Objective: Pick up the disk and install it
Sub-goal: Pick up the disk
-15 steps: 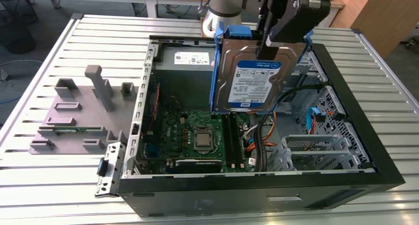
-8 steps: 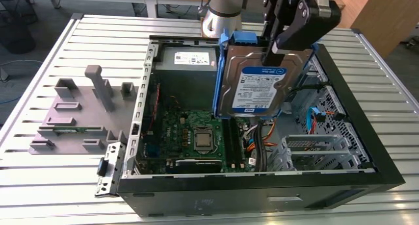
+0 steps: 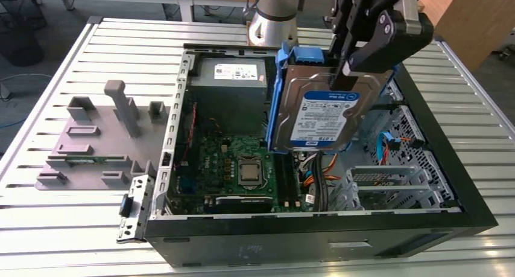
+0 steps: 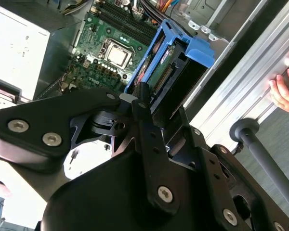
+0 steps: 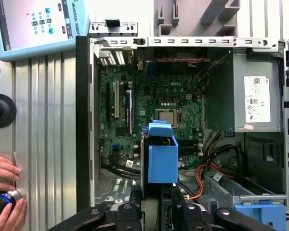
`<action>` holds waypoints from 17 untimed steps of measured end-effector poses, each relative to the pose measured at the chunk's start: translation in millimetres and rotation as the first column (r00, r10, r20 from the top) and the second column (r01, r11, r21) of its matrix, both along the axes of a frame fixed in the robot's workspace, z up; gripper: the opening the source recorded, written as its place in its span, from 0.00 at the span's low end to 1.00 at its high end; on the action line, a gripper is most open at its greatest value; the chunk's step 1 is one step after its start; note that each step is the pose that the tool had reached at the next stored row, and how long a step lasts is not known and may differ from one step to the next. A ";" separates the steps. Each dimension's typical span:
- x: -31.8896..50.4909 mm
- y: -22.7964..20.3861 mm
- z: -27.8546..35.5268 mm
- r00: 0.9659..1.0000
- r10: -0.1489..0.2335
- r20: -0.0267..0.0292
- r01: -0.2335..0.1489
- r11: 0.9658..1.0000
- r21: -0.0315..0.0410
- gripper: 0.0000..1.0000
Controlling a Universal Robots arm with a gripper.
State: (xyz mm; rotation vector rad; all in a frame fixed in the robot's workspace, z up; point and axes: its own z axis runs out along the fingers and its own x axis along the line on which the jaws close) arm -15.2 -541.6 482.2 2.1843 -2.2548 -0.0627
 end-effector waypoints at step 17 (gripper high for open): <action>11.2 -23.1 -2.8 1.000 -0.010 0.000 0.010 1.000 0.000 0.35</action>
